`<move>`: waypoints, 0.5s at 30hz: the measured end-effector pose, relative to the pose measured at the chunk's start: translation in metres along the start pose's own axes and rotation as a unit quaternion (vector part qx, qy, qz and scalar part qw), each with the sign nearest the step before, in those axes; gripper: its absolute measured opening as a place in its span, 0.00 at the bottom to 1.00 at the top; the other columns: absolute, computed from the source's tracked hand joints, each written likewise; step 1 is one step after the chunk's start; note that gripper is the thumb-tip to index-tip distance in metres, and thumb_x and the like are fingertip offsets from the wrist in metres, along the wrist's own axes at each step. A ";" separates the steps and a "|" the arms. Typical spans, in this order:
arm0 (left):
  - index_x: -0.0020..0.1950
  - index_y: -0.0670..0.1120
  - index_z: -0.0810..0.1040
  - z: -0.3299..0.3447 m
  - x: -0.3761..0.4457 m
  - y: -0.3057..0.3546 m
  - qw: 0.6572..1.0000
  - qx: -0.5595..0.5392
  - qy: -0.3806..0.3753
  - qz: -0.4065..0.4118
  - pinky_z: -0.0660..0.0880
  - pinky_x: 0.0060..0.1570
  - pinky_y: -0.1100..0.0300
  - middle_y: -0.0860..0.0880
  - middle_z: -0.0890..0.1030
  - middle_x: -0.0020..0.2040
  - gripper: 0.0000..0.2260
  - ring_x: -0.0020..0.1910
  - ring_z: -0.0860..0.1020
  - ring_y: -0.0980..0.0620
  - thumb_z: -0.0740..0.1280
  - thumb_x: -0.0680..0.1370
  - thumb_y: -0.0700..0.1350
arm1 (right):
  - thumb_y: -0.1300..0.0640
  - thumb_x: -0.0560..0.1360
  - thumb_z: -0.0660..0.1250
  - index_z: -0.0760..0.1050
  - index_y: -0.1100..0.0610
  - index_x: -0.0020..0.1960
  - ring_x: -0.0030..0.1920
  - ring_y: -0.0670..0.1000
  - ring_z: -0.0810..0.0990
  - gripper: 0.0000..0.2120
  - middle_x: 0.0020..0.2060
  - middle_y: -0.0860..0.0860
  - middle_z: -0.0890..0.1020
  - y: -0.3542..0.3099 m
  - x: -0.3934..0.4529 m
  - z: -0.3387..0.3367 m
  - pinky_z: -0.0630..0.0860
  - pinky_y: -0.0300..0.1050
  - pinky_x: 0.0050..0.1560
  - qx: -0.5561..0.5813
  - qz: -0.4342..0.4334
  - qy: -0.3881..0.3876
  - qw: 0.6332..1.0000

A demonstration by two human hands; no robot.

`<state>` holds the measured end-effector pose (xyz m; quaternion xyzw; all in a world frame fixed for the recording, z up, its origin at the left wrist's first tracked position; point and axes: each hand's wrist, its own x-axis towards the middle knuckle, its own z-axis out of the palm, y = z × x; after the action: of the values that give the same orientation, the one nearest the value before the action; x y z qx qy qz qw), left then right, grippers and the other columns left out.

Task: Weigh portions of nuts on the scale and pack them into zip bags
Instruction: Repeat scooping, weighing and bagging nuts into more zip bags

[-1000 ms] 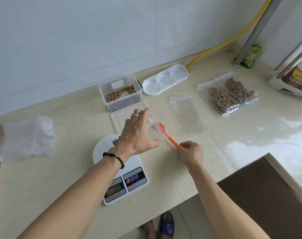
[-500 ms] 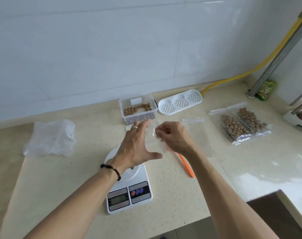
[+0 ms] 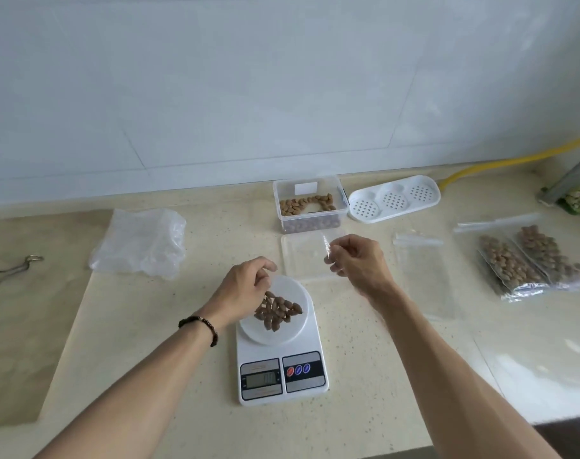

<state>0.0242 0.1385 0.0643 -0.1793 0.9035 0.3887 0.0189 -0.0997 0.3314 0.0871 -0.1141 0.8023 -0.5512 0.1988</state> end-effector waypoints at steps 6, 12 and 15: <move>0.59 0.46 0.78 0.006 0.030 -0.025 0.998 0.043 -0.033 0.021 0.75 0.50 0.60 0.59 0.78 0.40 0.09 0.45 0.78 0.56 0.65 0.79 0.41 | 0.60 0.75 0.68 0.80 0.57 0.41 0.37 0.51 0.81 0.05 0.36 0.53 0.84 0.045 0.007 0.018 0.78 0.46 0.37 -0.105 0.118 0.083 0.984; 0.63 0.44 0.76 0.022 0.040 -0.046 0.979 0.159 0.025 0.123 0.72 0.56 0.50 0.48 0.80 0.54 0.15 0.56 0.75 0.46 0.66 0.77 0.39 | 0.60 0.76 0.66 0.80 0.58 0.51 0.47 0.53 0.81 0.06 0.43 0.51 0.82 0.067 0.005 0.034 0.77 0.45 0.47 -0.157 0.130 0.131 0.970; 0.63 0.42 0.77 0.021 0.030 -0.052 0.969 0.190 0.053 0.152 0.72 0.56 0.46 0.44 0.80 0.56 0.14 0.57 0.76 0.42 0.66 0.77 0.39 | 0.58 0.78 0.63 0.76 0.59 0.62 0.57 0.55 0.75 0.14 0.54 0.55 0.80 0.064 -0.002 0.036 0.73 0.51 0.59 -0.238 0.087 0.155 0.955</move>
<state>0.0113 0.1114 0.0080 -0.0531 0.9771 0.1985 -0.0547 -0.0799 0.3253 0.0169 -0.0015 0.9381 -0.3355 0.0860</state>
